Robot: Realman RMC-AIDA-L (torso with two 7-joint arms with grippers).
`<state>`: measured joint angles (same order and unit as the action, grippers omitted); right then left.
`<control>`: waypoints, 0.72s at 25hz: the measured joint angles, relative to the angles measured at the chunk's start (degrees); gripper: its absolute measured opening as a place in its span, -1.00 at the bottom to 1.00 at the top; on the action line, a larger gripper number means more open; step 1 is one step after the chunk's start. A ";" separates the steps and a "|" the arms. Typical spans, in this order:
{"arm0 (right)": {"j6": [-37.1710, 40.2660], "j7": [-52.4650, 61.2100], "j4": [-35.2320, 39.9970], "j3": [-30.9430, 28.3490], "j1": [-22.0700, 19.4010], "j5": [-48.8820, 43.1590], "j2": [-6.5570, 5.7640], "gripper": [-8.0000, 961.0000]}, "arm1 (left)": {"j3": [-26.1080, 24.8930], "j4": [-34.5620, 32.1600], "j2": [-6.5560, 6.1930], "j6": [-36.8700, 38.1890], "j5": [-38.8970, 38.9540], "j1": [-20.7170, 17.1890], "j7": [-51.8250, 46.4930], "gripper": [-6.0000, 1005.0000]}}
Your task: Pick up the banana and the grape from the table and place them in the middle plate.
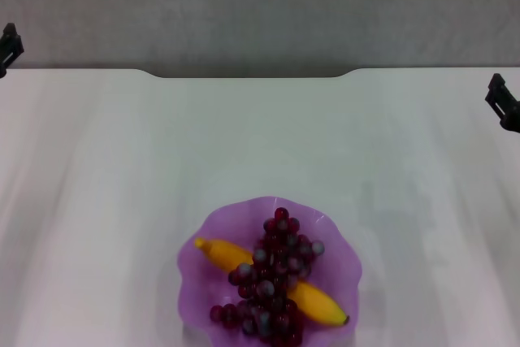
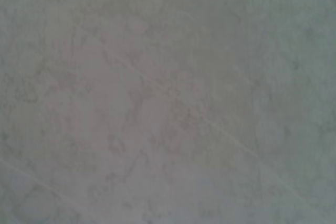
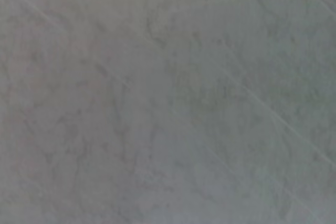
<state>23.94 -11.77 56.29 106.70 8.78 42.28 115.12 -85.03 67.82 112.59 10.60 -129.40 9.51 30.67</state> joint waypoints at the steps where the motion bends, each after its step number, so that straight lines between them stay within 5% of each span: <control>1: 0.00 0.00 0.00 0.02 0.03 0.00 0.00 0.55 | 0.00 0.00 0.04 -0.03 -0.05 0.04 0.00 0.77; 18: 0.12 -0.01 -0.05 0.20 0.13 0.00 0.01 0.55 | 0.14 0.82 0.28 -0.06 -0.14 -0.17 0.52 0.77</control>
<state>24.06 -11.78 56.24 106.90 8.92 42.27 115.13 -84.89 68.64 112.88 10.54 -129.54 9.34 31.19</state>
